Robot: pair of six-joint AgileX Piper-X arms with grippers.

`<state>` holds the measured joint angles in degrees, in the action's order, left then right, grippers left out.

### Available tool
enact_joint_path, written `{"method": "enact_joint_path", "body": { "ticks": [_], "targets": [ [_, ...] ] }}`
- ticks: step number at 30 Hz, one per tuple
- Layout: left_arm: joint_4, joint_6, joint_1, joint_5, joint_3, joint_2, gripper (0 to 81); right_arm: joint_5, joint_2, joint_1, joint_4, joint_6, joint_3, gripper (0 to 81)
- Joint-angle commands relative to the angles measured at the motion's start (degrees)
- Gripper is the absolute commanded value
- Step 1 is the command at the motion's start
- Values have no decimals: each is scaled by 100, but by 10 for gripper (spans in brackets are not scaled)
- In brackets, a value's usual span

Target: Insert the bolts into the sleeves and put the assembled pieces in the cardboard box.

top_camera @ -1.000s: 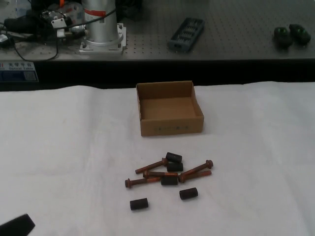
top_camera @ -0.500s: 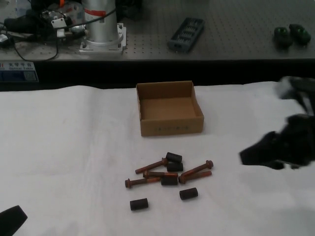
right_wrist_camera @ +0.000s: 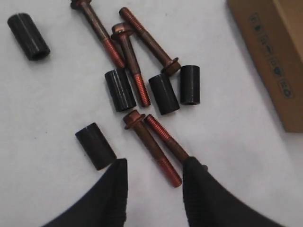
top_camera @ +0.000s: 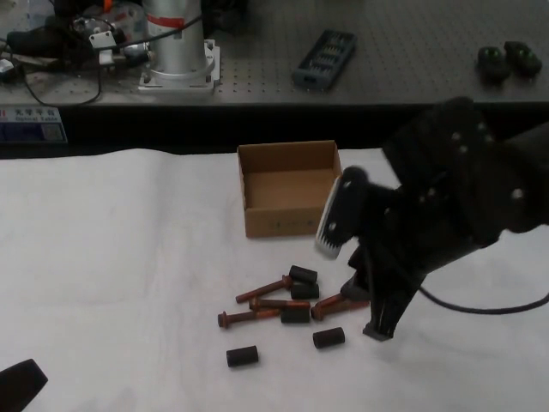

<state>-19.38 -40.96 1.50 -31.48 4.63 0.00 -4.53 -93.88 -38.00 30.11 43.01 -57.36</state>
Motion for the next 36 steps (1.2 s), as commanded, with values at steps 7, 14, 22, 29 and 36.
{"method": "enact_joint_path", "body": {
  "ticks": [7, 14, 22, 29, 36],
  "targets": [
    [52, -79, 2, 35, 68, 0, 357, 141, -581, -80, -546, 997, -76, 295],
    [52, -42, 2, 216, 68, 0, 357, 99, -834, -164, -521, 1126, -76, 295],
    [52, -42, 2, 266, 68, 0, 357, 100, -1117, -280, -688, 1212, -76, 295],
    [52, -42, 2, 266, 68, 0, 357, 100, -1272, -316, -771, 1231, -76, 295],
    [52, -42, 2, 279, 68, 0, 357, 100, -1285, -316, -770, 1383, -76, 255]
  ]
}}
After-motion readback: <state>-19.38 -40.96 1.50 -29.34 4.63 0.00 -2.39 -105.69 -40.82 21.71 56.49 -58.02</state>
